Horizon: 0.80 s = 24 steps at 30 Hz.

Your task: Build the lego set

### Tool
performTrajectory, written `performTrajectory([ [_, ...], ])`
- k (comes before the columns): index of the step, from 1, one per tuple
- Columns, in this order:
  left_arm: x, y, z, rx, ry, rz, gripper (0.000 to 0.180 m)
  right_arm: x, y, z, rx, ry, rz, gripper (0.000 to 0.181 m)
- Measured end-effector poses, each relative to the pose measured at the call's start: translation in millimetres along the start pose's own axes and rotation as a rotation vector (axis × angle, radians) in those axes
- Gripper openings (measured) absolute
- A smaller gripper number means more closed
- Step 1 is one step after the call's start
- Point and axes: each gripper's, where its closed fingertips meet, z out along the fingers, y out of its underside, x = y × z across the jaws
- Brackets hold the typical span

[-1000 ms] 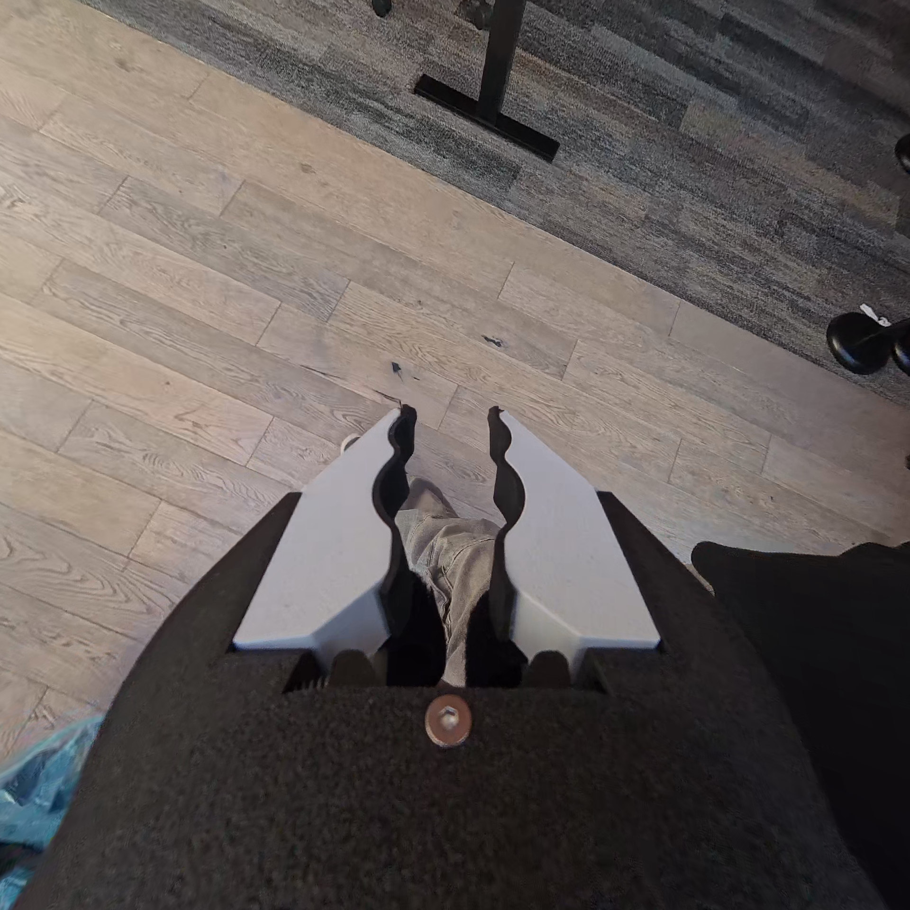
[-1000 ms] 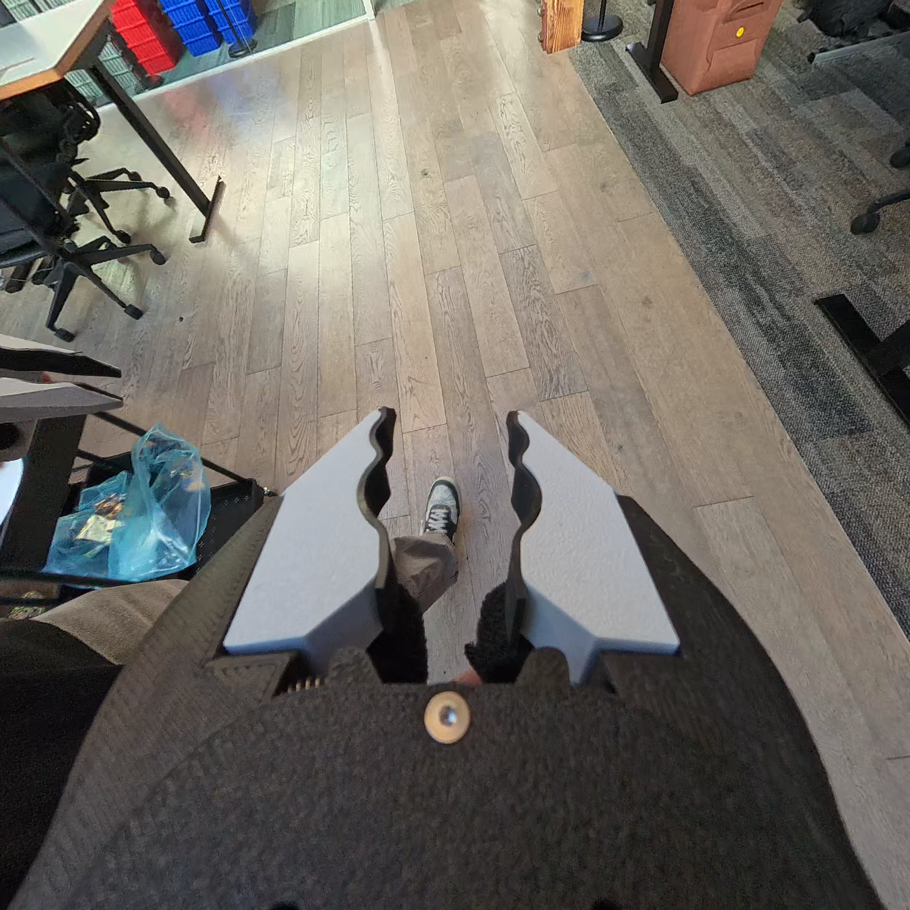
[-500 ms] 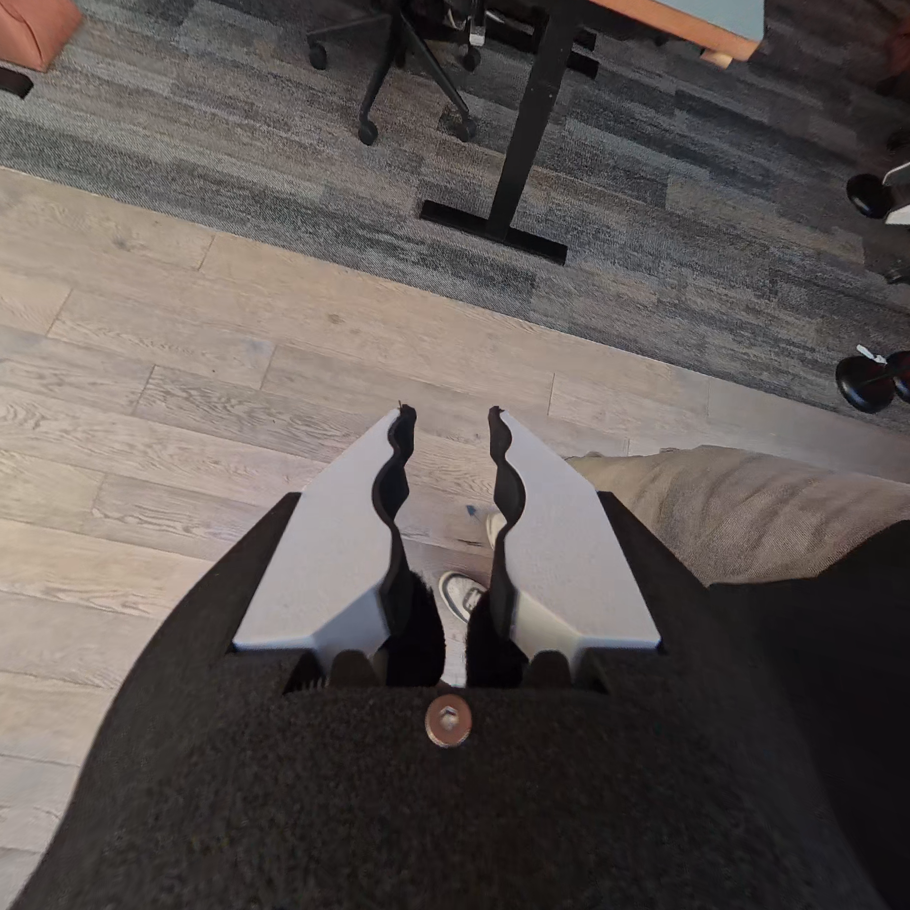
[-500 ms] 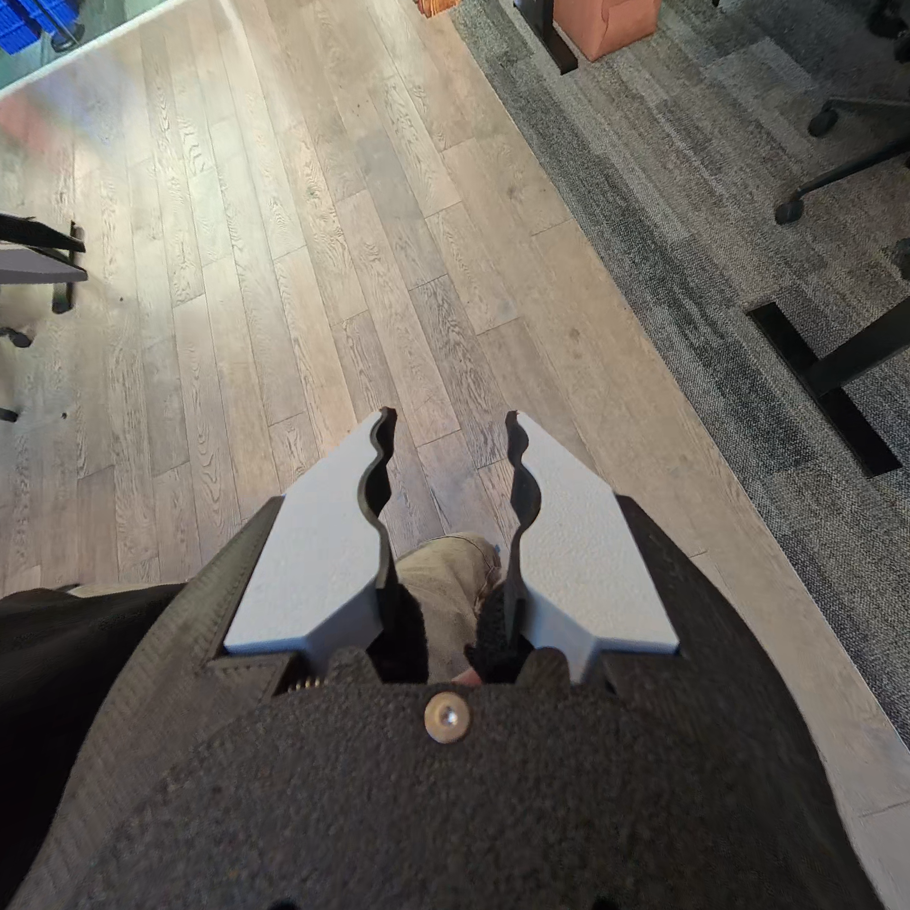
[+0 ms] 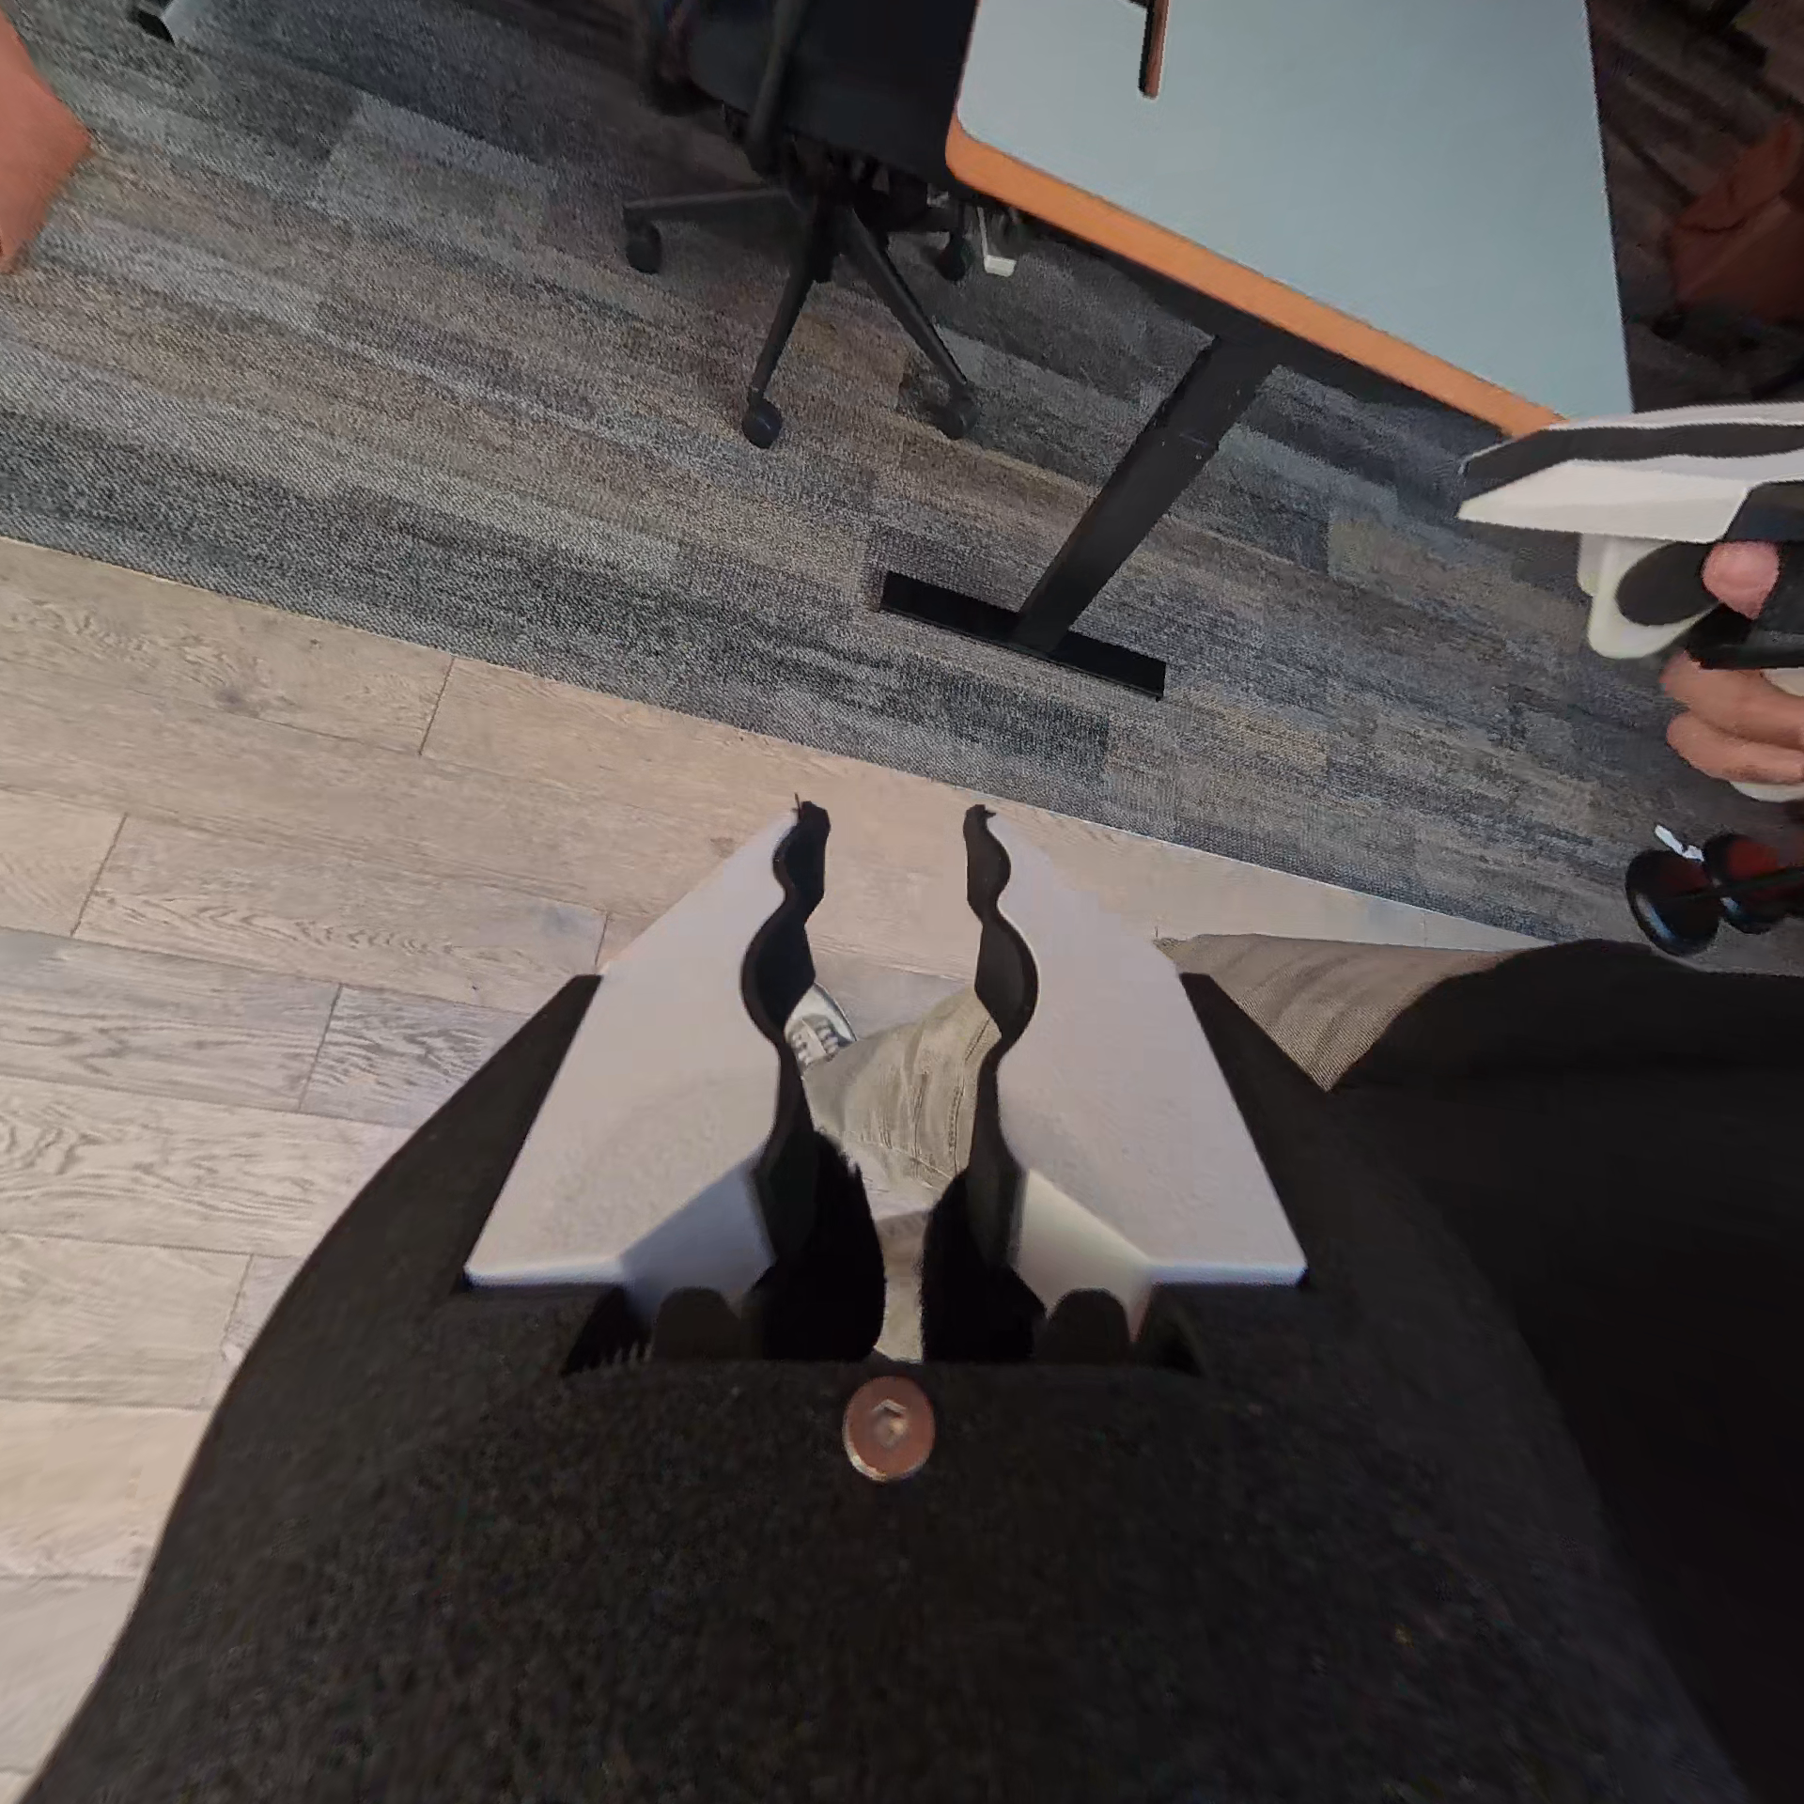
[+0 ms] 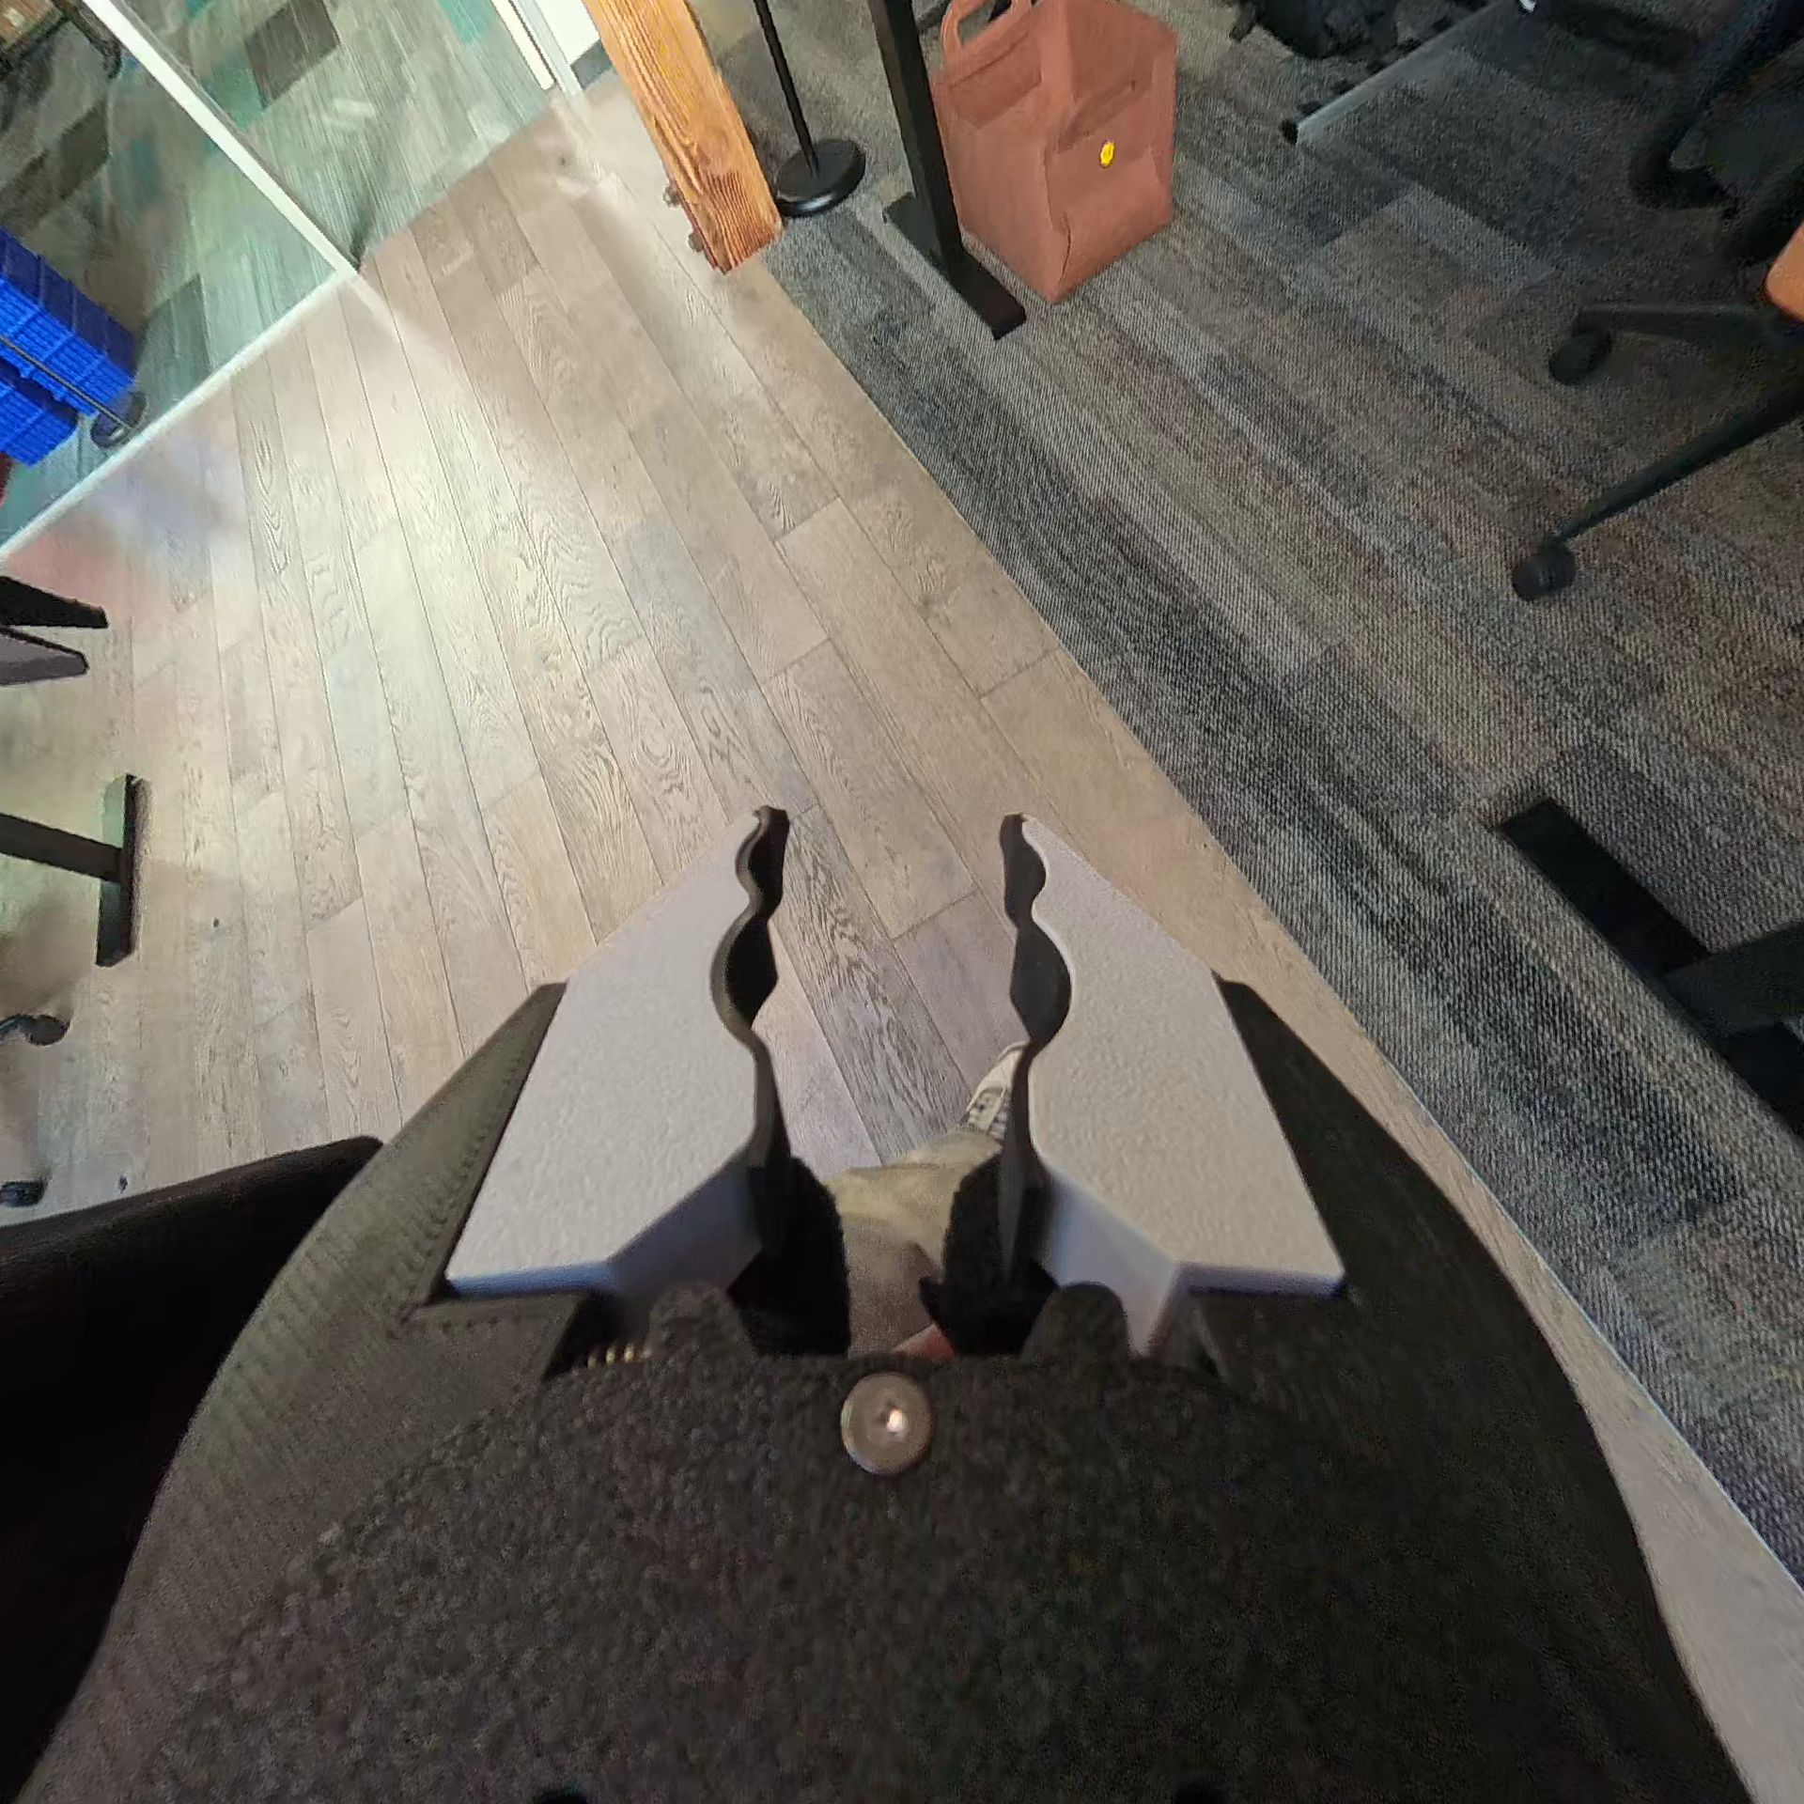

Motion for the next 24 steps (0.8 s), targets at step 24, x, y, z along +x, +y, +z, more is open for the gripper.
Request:
performTrajectory([
  [24, -414, -438, 317, -0.052, 0.085, 0.123, 0.026, 141, -427, 436, -0.007, 0.142, 0.034, 0.045],
])
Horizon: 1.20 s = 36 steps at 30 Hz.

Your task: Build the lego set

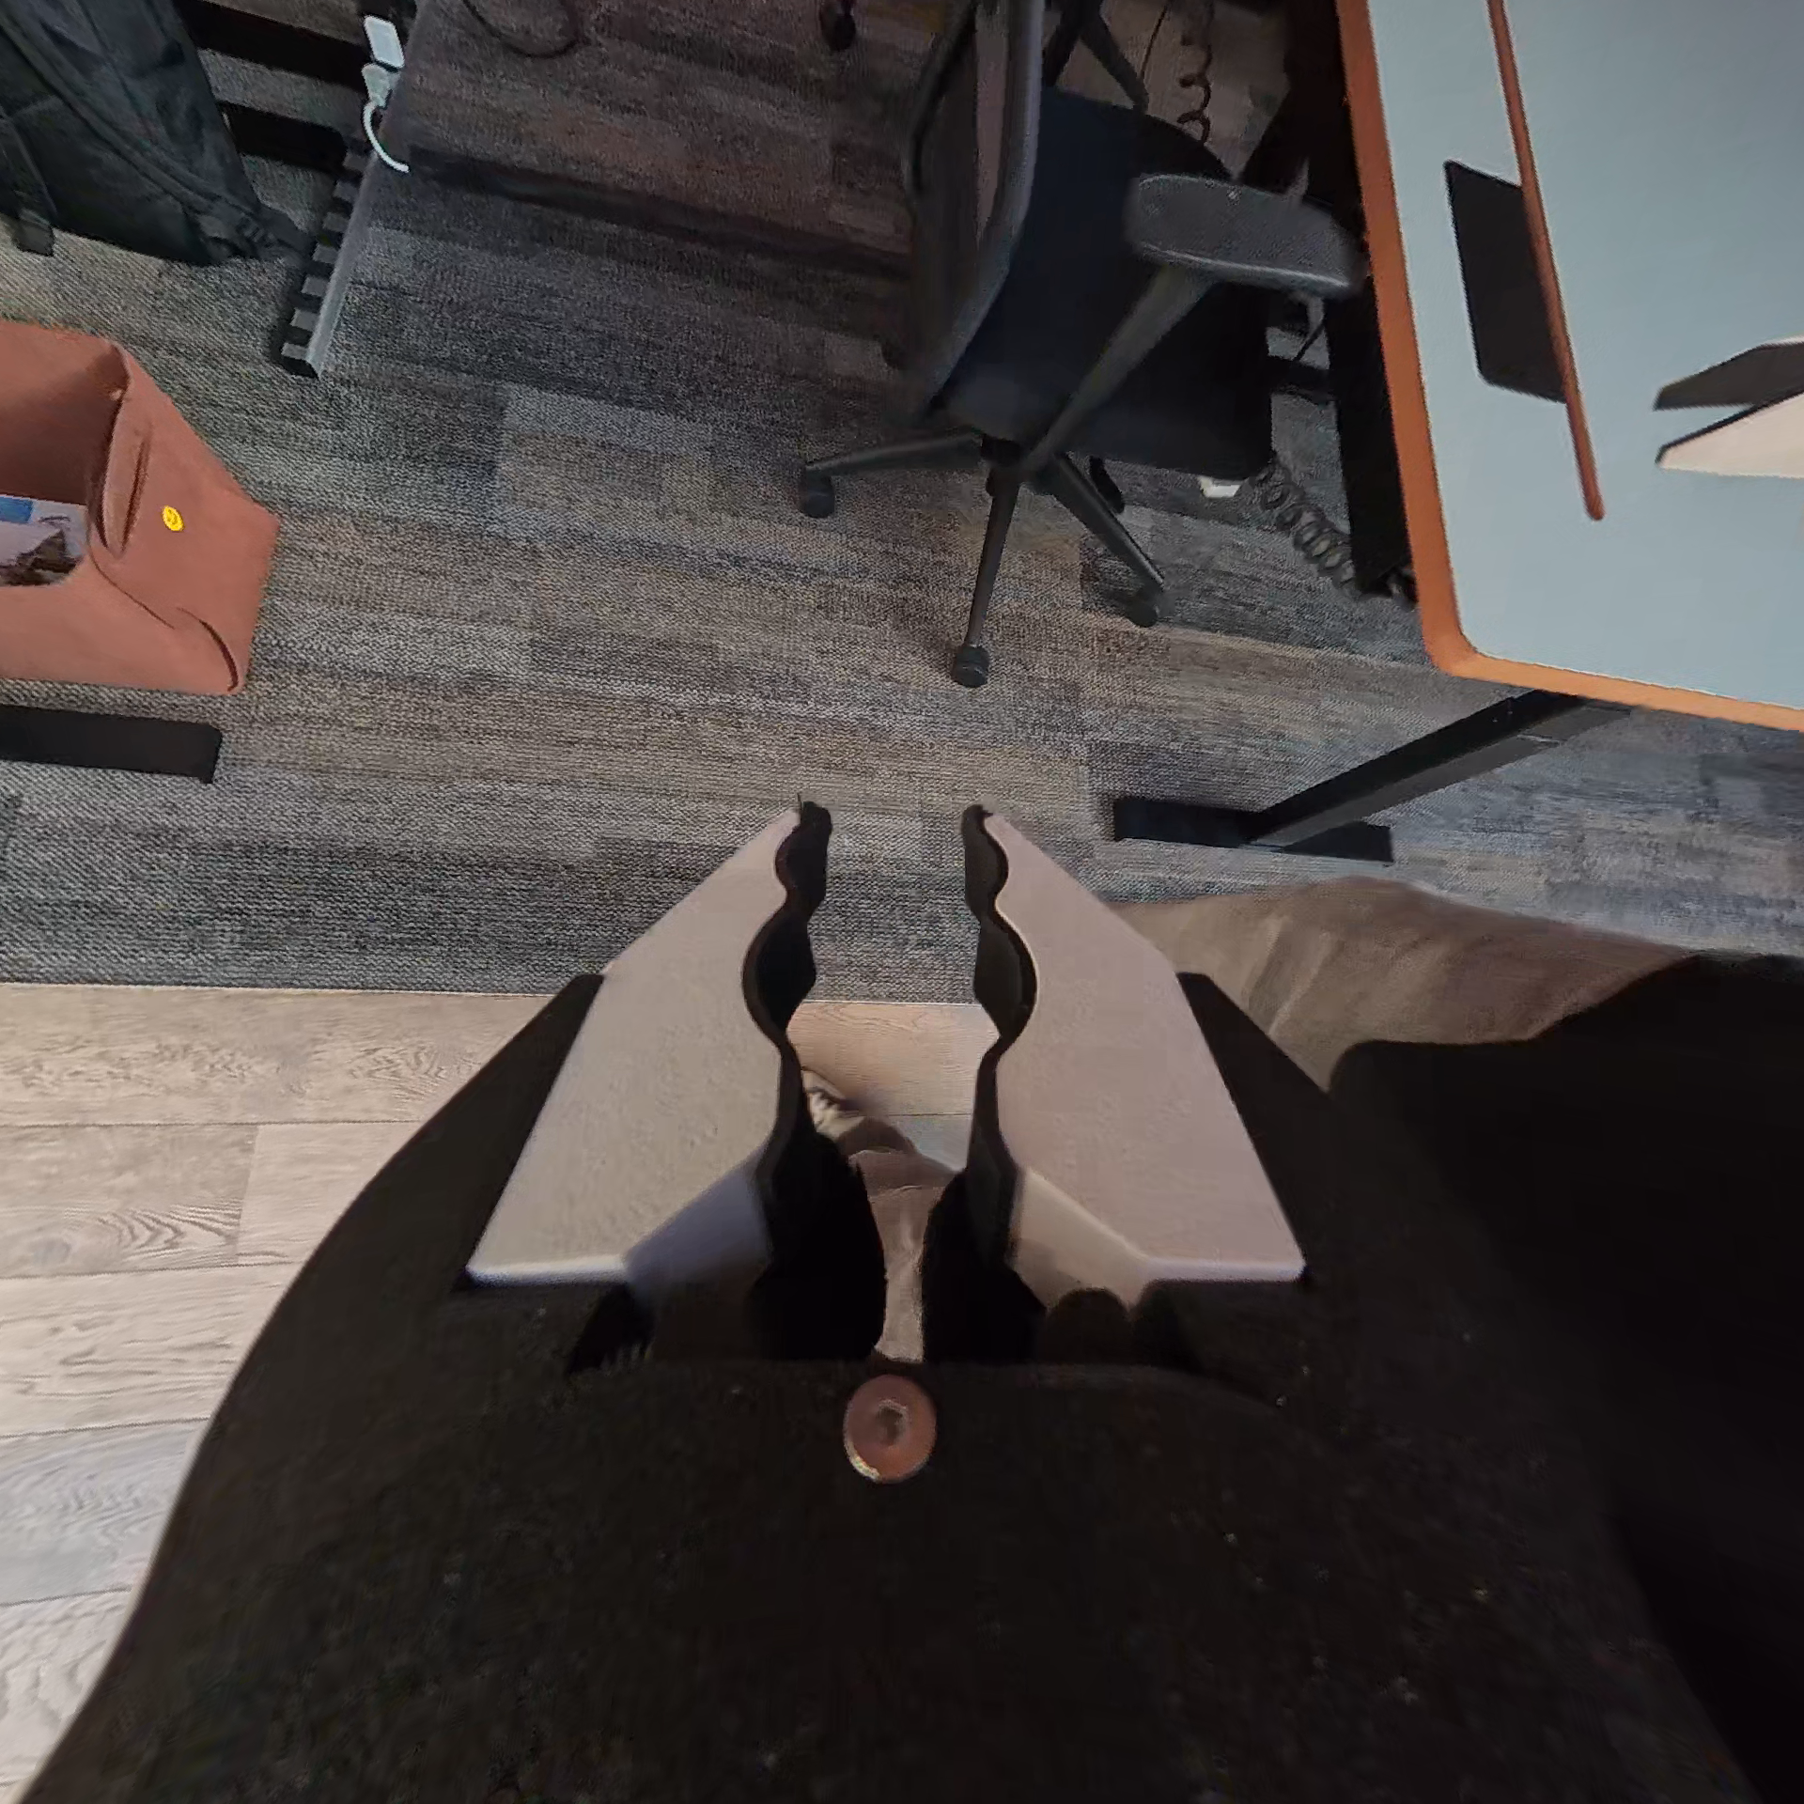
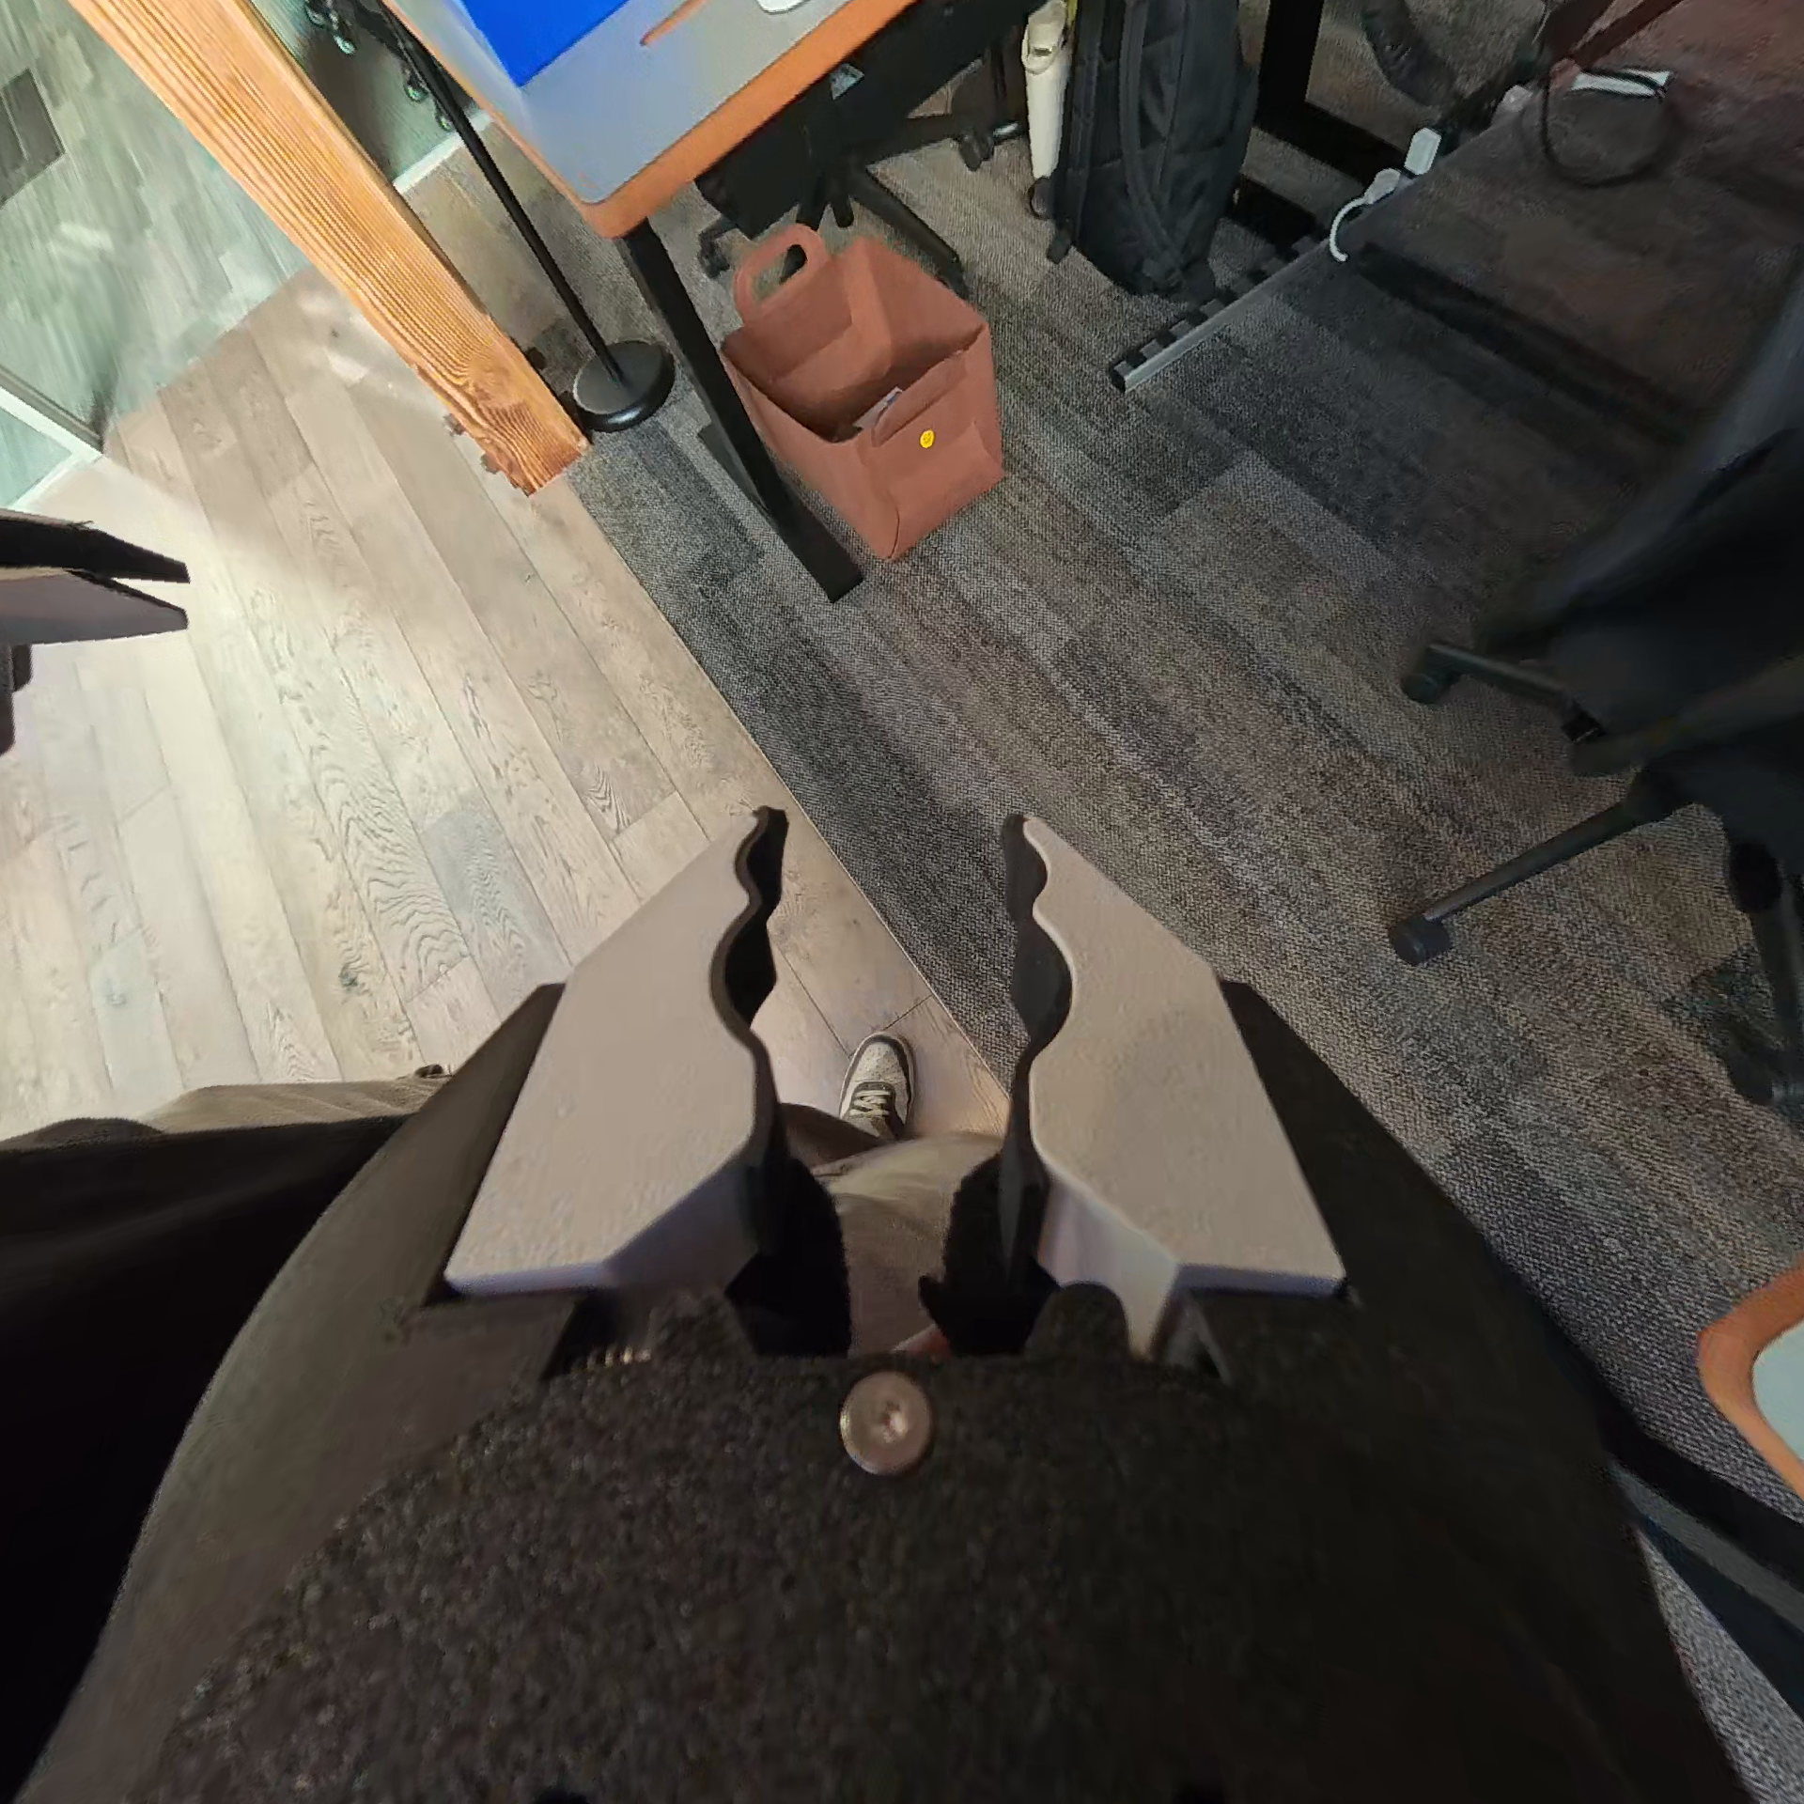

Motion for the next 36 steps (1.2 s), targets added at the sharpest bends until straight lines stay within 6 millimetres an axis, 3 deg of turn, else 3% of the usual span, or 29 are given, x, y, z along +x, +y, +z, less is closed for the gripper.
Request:
performTrajectory([
  [6, -93, -89, 71, -0.031, 0.012, 0.060, 0.026, 29, -77, 88, -0.005, 0.033, 0.040, 0.045],
  [12, -164, -181, 177, -0.036, 0.013, 0.096, 0.026, 83, -148, 207, -0.012, 0.015, 0.074, 0.045],
  [17, -210, -266, 274, -0.092, 0.026, 0.118, 0.026, 150, -233, 304, -0.018, 0.007, 0.092, 0.046],
  [21, -246, -343, 331, -0.113, 0.012, 0.176, 0.024, 190, -309, 362, -0.001, -0.040, 0.114, 0.045],
  [26, -291, -411, 399, -0.155, 0.008, 0.214, 0.023, 238, -381, 427, -0.048, -0.021, -0.002, 0.045],
  [29, -308, -446, 445, -0.182, 0.047, 0.241, 0.023, 268, -419, 469, -0.041, -0.019, 0.046, 0.046],
  [36, -344, -530, 565, -0.214, 0.178, 0.350, 0.023, 335, -471, 566, -0.080, 0.048, 0.130, 0.045],
])
